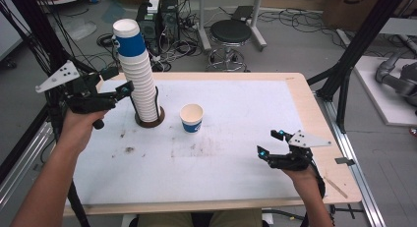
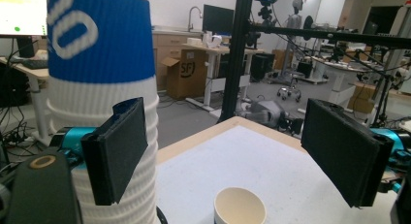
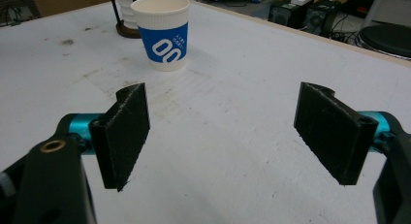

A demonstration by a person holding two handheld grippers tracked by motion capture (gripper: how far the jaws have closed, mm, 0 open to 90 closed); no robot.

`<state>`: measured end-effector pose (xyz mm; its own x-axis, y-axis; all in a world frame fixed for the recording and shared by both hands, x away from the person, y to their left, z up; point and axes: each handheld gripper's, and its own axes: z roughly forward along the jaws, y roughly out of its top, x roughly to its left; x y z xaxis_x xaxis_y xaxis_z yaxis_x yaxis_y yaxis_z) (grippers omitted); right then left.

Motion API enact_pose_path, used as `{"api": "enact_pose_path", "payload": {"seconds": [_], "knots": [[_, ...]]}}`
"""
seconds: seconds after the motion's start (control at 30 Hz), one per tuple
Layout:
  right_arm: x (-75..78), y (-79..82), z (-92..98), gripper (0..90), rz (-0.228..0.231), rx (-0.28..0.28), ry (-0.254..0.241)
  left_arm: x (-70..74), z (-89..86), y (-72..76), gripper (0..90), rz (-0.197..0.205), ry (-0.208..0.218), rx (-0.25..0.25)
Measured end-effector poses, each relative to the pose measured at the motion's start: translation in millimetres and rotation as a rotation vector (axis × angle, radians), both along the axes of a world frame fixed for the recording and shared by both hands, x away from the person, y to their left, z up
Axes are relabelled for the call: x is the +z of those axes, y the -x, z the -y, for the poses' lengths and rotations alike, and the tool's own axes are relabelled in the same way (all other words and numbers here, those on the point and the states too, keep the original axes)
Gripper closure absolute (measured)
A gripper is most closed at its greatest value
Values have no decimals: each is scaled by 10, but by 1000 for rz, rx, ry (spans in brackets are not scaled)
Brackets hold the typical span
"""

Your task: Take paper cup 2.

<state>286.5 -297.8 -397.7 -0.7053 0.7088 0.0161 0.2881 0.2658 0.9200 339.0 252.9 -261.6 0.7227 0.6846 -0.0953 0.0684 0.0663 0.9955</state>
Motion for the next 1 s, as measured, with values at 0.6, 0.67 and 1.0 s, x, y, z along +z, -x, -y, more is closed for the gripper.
{"api": "enact_pose_path", "payload": {"seconds": [0.6,0.67,1.0], "knots": [[7,0,15,210,-1,1,-5,439,-104,-327,168,4,-60,71],[5,-4,15,210,0,1,-8,493,-110,-390,167,4,-68,89],[-1,-13,21,210,-3,6,-13,598,-101,-607,167,-28,-88,118]]}}
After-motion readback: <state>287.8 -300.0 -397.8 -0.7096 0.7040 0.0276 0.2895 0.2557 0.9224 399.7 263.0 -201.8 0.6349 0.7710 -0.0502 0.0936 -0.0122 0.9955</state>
